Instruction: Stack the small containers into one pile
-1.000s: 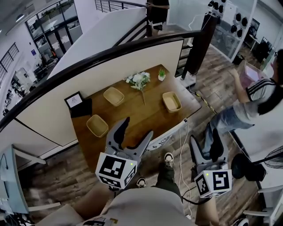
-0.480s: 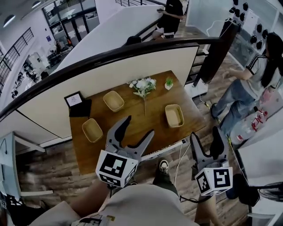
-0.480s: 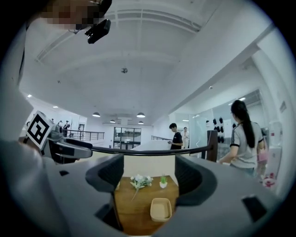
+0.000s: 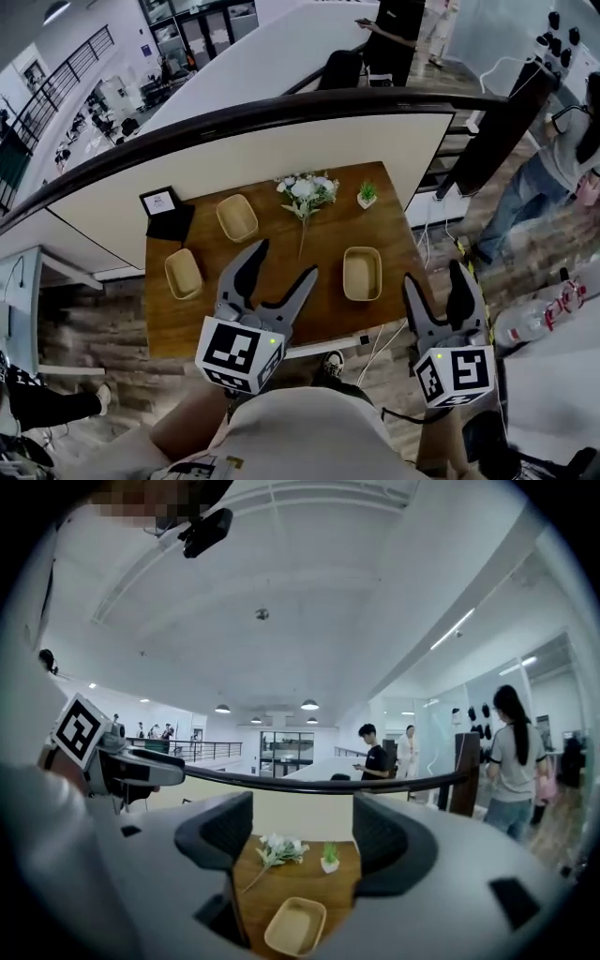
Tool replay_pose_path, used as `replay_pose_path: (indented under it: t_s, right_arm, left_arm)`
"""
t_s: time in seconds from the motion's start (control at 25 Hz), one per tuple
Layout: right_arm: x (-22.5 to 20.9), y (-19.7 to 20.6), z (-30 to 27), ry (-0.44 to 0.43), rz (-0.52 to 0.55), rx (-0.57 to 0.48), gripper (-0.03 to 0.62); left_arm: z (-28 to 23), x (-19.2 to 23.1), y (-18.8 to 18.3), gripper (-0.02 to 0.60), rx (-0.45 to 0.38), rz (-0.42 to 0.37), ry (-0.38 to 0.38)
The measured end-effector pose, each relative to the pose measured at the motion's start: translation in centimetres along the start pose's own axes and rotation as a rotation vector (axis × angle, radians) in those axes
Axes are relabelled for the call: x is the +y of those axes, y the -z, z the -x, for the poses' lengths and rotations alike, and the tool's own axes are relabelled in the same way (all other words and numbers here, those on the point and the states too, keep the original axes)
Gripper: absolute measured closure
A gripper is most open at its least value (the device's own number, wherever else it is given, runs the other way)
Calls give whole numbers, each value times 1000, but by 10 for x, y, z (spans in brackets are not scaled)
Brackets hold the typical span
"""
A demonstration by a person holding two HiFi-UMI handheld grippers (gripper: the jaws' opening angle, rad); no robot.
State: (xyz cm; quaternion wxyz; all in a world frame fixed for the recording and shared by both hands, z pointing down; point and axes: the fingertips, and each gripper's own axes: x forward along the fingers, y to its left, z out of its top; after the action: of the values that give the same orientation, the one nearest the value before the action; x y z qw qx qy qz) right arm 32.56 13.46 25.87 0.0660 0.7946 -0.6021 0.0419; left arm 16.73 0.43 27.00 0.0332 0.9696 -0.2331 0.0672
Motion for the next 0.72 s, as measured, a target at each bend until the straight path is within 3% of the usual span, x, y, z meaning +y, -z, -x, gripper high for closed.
replay_pose_path:
  t_s: [0.36,0.72]
  right_arm:
    - [-51,29,-42,-125,-3,47,286]
    - [-60,56,-60,-147,-18,117,290]
  left_arm:
    - [-42,-15,13,259,26,32,-120]
    - [-58,-13,32,259,81,54,-130]
